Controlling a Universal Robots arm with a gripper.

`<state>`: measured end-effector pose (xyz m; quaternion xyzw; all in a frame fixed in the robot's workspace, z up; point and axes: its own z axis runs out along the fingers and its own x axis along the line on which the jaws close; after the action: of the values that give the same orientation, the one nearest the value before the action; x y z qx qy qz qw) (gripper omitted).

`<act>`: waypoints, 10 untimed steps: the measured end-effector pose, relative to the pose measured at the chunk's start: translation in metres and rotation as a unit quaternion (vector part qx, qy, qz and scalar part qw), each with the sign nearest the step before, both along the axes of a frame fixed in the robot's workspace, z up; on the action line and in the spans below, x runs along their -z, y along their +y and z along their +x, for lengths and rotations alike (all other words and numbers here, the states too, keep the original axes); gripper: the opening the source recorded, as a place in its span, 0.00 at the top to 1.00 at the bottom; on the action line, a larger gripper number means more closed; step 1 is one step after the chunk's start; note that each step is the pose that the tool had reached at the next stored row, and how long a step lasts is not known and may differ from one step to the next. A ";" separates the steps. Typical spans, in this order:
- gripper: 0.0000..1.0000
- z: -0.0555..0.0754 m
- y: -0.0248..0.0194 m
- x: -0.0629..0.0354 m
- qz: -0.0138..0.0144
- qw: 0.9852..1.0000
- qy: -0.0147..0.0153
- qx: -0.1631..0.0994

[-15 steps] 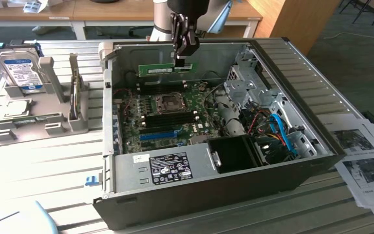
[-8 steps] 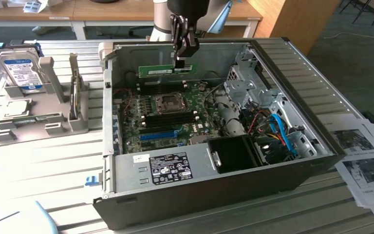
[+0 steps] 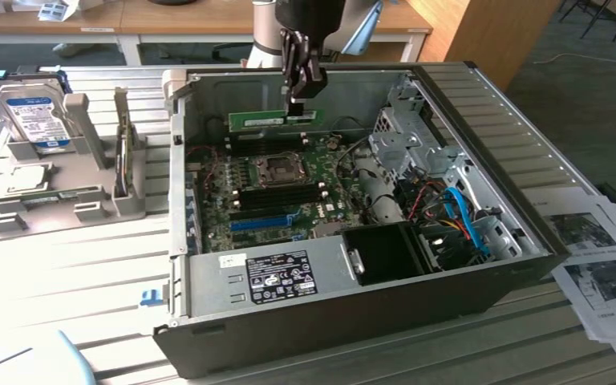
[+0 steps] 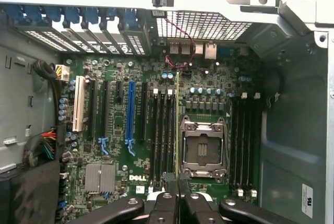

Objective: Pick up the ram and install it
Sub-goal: 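Insert the ram into the slot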

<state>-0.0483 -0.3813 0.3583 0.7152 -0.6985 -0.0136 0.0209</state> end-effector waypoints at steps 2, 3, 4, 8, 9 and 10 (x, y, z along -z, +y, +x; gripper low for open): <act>0.89 0.000 0.0000 0.0016 0.000 1.000 0.000 0.000; 0.89 0.000 0.0000 0.0023 0.000 1.000 0.000 0.000; 0.89 0.000 0.0000 0.0031 0.000 1.000 0.000 0.000; 0.89 0.000 0.0000 0.0061 0.000 1.000 0.000 0.000; 0.89 0.000 0.0000 0.0067 0.000 1.000 0.000 0.000; 0.89 0.000 0.0000 0.0075 -0.001 1.000 0.000 0.000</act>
<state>-0.0484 -0.3813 0.3508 0.7152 -0.6985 -0.0132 0.0213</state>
